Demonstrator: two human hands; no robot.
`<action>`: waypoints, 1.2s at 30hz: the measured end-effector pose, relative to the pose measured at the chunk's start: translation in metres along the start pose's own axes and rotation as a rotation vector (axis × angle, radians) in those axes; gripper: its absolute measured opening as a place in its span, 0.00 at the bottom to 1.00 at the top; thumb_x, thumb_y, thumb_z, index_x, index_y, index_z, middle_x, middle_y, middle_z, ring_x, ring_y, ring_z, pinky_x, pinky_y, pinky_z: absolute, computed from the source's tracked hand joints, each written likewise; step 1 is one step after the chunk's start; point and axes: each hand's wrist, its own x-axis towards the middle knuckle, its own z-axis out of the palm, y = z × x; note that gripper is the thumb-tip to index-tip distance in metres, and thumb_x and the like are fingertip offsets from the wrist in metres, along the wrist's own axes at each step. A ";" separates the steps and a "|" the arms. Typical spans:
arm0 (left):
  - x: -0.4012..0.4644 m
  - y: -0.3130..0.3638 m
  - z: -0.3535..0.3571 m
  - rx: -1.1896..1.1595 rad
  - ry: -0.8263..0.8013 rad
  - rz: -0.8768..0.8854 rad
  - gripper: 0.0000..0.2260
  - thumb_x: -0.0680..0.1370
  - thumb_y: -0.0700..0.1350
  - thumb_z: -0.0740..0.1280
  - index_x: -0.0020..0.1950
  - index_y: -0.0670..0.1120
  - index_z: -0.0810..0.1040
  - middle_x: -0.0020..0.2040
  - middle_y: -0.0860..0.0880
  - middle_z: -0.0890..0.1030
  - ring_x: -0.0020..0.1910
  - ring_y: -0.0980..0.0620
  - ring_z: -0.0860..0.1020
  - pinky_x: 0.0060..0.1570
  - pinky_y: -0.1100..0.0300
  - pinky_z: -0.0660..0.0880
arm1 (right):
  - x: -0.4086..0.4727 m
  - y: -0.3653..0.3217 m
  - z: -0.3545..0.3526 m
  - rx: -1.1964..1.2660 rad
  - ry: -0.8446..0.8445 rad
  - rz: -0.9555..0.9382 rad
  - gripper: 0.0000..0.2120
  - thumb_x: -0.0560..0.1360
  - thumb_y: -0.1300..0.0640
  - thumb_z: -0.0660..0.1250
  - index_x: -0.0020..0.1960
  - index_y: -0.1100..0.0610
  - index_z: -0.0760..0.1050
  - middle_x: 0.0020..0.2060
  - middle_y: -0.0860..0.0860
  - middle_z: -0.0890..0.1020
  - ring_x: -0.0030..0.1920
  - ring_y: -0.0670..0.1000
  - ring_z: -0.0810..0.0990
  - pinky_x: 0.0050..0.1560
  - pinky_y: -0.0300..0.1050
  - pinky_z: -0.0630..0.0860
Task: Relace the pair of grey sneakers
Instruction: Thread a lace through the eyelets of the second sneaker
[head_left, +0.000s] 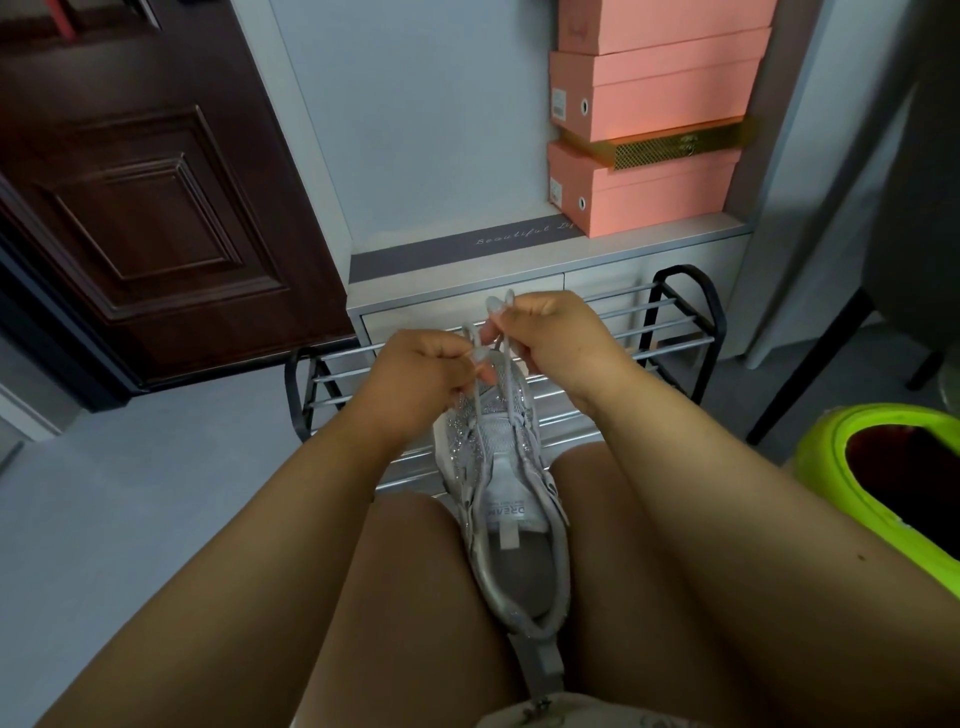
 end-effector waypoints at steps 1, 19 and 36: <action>-0.001 0.001 0.000 -0.018 0.010 0.003 0.11 0.77 0.41 0.66 0.37 0.45 0.83 0.27 0.51 0.74 0.23 0.59 0.68 0.24 0.70 0.66 | 0.000 -0.003 -0.001 0.001 0.020 -0.013 0.15 0.78 0.52 0.63 0.36 0.57 0.80 0.21 0.46 0.68 0.21 0.41 0.63 0.27 0.35 0.63; -0.001 0.016 -0.017 0.066 0.051 -0.194 0.09 0.79 0.47 0.65 0.48 0.42 0.80 0.41 0.46 0.82 0.40 0.50 0.80 0.45 0.56 0.79 | -0.009 -0.045 -0.012 -0.089 0.002 -0.070 0.16 0.79 0.50 0.60 0.35 0.54 0.76 0.28 0.49 0.75 0.33 0.48 0.74 0.43 0.45 0.73; -0.003 -0.055 -0.052 0.301 0.121 -0.080 0.09 0.80 0.39 0.62 0.42 0.46 0.80 0.36 0.45 0.80 0.29 0.59 0.78 0.34 0.62 0.78 | -0.009 -0.078 -0.023 0.405 0.013 -0.222 0.15 0.80 0.59 0.59 0.35 0.57 0.74 0.21 0.45 0.64 0.24 0.46 0.59 0.29 0.40 0.65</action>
